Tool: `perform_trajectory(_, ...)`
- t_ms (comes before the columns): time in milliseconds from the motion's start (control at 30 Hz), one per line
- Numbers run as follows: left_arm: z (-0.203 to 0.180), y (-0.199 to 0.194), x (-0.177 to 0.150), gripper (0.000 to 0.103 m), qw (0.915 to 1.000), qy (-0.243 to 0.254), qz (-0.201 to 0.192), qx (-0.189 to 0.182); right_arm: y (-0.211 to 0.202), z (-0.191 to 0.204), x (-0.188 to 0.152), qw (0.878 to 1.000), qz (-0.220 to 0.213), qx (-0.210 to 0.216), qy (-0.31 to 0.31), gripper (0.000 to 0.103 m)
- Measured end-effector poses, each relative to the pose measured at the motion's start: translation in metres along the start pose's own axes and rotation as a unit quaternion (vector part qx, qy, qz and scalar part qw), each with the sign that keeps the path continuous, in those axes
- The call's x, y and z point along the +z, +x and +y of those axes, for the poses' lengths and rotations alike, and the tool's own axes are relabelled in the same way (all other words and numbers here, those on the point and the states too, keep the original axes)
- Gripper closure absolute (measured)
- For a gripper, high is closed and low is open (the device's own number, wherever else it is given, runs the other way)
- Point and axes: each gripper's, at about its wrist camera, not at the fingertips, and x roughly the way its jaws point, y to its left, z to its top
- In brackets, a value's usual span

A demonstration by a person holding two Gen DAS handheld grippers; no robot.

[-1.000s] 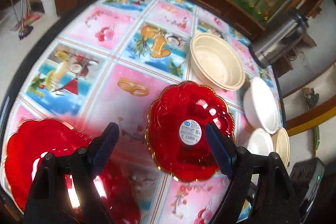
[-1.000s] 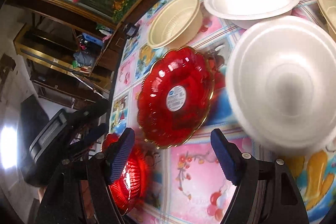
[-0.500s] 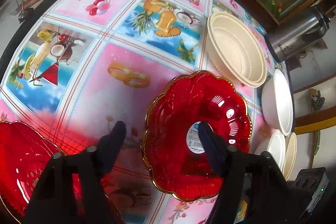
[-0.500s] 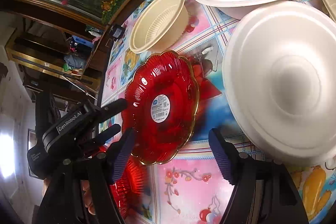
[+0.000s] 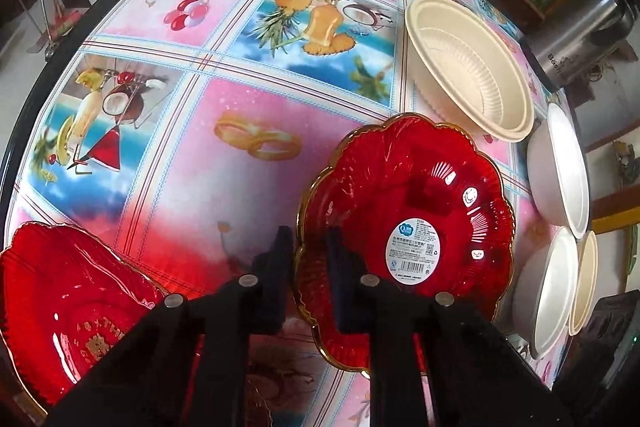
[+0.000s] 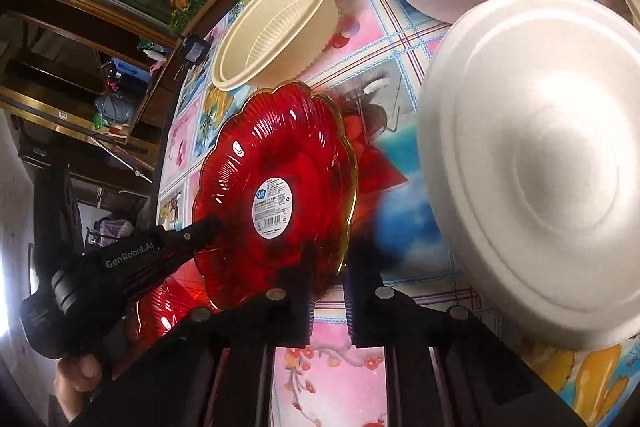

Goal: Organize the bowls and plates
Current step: 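Grasp the smaller red plate with the sticker using both tools and lift it, then lower the smaller red plate onto the large red plate and open both tools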

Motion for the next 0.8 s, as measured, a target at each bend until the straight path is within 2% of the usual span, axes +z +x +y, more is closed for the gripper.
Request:
perform_trajectory(533, 0.004, -0.066, -0.016, 0.090, 0.9969, 0.013, -0.077, -0.011, -0.047, 0.029, -0.016, 0.998, -0.051, 0.015, -0.046, 0.091)
perform_trajectory(800, 0.044, -0.122, -0.048, 0.090, 0.9911, -0.012, -0.131, -0.021, -0.076, 0.071, -0.044, 0.992, -0.071, 0.041, -0.097, 0.091)
